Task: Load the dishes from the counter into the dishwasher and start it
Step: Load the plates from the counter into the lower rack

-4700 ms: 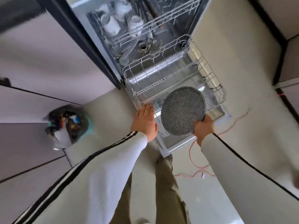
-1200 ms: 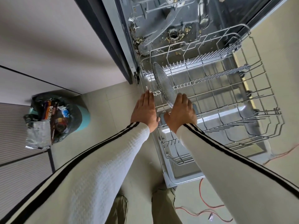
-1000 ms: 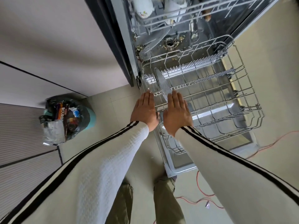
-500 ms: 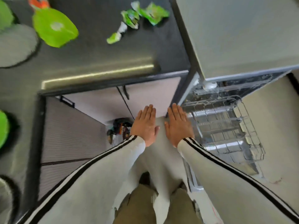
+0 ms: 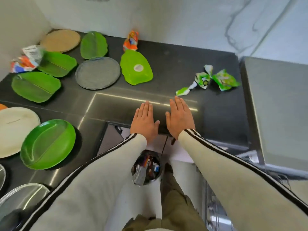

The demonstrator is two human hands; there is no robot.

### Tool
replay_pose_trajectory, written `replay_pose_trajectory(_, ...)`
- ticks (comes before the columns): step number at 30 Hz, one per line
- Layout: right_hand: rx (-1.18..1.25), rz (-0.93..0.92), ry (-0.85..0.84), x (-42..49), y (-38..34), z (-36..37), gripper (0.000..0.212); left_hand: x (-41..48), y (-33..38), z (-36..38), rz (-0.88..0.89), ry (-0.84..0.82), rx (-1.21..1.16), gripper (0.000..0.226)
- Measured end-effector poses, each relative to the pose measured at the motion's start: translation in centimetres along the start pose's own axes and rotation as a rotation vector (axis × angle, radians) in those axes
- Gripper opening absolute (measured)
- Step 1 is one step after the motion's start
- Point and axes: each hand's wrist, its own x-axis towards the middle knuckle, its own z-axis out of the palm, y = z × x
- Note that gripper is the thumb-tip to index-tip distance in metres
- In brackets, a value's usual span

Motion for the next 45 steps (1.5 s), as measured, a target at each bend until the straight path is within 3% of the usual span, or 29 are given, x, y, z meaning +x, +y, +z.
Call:
replay_pose_trajectory(9, 0.044, -0.100, -0.182, 20.3, -6.5, 2.8, 0.077, 10.9, -7.6, -1.8, -0.377, 0.031, -0.028, 0.075)
replay_pose_trajectory(15, -0.065, 0.010, -0.373, 28.4, -11.9, 4.6, 0.127, 12.1, -9.3, -1.5, -0.384, 0.106, -0.033, 0.070)
replay_pose_trajectory(18, -0.129, -0.045, -0.346, 30.1, -14.1, 5.4, 0.133, 12.3, -9.4, -1.5, -0.386, 0.120, -0.049, 0.068)
replay_pose_trajectory(22, -0.090, -0.272, -0.215, 30.5, -17.2, 6.7, 0.105, 12.3, -9.6, -1.6, -0.374, 0.150, -0.092, 0.067)
replay_pose_trajectory(26, -0.124, -0.373, -0.287, 30.9, -19.6, 8.3, 0.064, 12.2, -10.1, -1.7, -0.379, 0.270, -0.317, 0.050)
replay_pose_trajectory(30, -0.221, -0.430, -0.370, 30.5, -20.2, 9.5, 0.052, 11.8, -10.6, -2.2, -0.672, 0.522, -0.606, 0.026)
replay_pose_trajectory(36, -0.070, -0.725, -0.343, 24.5, -17.6, 8.6, 0.044, 9.1, -12.8, -2.4, -0.944, 0.818, -0.582, 0.029)
replay_pose_trajectory(41, -0.114, -0.802, -0.307, 19.0, -17.2, 7.3, 0.020, 4.2, -15.4, -2.1, -0.906, 0.784, -0.565, 0.031)
replay_pose_trajectory(45, -0.180, -0.829, -0.124, 15.3, -17.8, 5.8, 0.013, 1.1, -15.0, -2.3, -0.850, 0.709, -0.586, 0.044)
